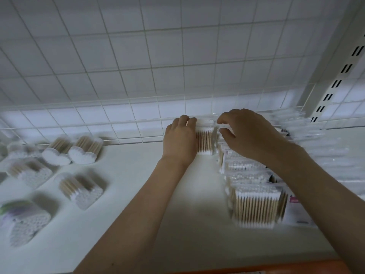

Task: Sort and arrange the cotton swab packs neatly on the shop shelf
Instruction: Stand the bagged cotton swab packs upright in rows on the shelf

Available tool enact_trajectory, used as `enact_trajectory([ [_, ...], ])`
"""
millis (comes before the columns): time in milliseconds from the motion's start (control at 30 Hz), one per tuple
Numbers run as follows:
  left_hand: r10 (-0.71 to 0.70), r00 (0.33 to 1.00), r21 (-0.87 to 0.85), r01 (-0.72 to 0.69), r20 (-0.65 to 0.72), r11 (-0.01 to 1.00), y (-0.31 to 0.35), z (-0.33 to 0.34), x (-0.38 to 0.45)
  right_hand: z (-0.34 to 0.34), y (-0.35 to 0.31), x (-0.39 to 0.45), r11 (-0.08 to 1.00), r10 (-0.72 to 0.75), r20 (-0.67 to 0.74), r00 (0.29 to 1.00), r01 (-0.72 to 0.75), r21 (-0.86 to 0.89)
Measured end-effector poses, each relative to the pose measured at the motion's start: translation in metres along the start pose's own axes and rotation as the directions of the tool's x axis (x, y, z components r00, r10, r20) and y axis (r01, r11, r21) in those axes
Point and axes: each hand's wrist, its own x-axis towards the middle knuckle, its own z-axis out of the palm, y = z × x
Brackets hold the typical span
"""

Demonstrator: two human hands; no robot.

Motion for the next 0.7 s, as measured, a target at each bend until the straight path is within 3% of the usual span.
enact_trajectory([
  [400, -0.134, 0.99, -0.016, 0.134, -0.051, 0.991, -0.06, -0.051, -0.073, 0.019, -0.081, -0.008, 0.998, -0.038, 0.041, 0.998, 0.036, 0.049],
  [567, -0.198, 0.971, -0.031, 0.196, -0.138, 0.98, -0.111, -0.098, -0.137, 0.043, -0.164, -0.022, 0.99, -0.093, 0.004, 0.996, 0.092, 0.105],
  [700, -0.263, 0.957, -0.006, 0.265, -0.123, 0.964, -0.176, -0.136, -0.202, 0.057, -0.248, -0.036, 0.974, -0.146, -0.018, 0.989, 0.147, 0.172],
])
